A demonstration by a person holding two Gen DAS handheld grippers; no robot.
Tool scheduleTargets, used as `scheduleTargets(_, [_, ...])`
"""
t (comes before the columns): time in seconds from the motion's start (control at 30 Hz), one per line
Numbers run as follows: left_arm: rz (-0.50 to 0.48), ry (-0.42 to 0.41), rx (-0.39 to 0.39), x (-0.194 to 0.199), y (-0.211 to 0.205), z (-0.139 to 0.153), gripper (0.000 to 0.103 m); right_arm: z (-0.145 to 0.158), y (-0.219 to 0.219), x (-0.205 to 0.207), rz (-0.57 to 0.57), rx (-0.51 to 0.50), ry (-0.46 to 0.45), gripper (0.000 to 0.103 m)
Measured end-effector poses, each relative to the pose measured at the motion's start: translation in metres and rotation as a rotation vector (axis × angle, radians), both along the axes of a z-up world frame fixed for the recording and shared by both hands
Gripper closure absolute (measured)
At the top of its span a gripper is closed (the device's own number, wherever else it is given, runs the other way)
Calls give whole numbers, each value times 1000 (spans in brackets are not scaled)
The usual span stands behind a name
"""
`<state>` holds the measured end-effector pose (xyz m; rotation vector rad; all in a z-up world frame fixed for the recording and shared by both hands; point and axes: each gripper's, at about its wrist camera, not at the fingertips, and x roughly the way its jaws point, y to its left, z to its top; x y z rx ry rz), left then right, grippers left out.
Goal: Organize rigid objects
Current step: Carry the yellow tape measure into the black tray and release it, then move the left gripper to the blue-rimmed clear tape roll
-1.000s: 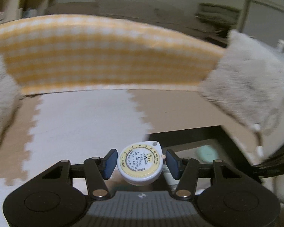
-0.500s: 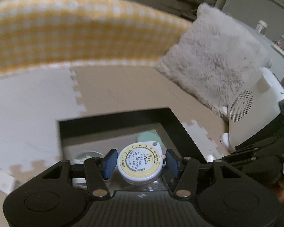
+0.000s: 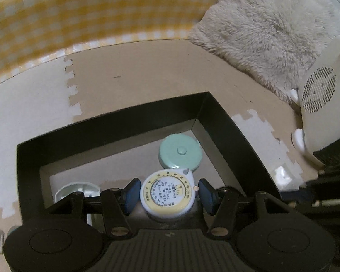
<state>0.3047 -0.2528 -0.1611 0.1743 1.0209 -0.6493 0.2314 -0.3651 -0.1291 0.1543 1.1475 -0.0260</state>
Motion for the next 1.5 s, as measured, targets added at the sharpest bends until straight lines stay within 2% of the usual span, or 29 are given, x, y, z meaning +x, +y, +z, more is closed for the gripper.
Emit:
scheduleTargets(0.17, [-35,-21,28,1,-11,-2,46,0,-1,0,-5,6,0,97])
scheduleTargets(0.23, [-34,-11,13,-1,-10,-1,45,0,-1,0,-7,9,0,97])
scheduleTargets(0.3, [-10,10,-2,-1,-7,0,38,0,-2,0,-8,10,0,97])
scheduleTargets(0.37, [-1,12,-9,-2,-4,2,27,0,-2,0,-8,10,0,97])
scheduleTargets(0.67, [22,-14,-15,-9,4,18,7,-1,-2,-1,-4,8,-1,97])
scheduleTargets(0.87, [29,-15,-45,-12,6,36,2,-1,-1,-1,0,1,-2,97])
scheduleTargets(1.07, [12,-21,-41,-20,9,55,0,0,1,-1,2,-4,-6,97])
scheduleTargets(1.37, [33,-84,-29,-35,33,81,0,0,1,-1,2,-4,-6,97])
scheduleTargets(1.5, [42,-109,-47,-42,50,91,0,0,2,-2,4,-5,-7,97])
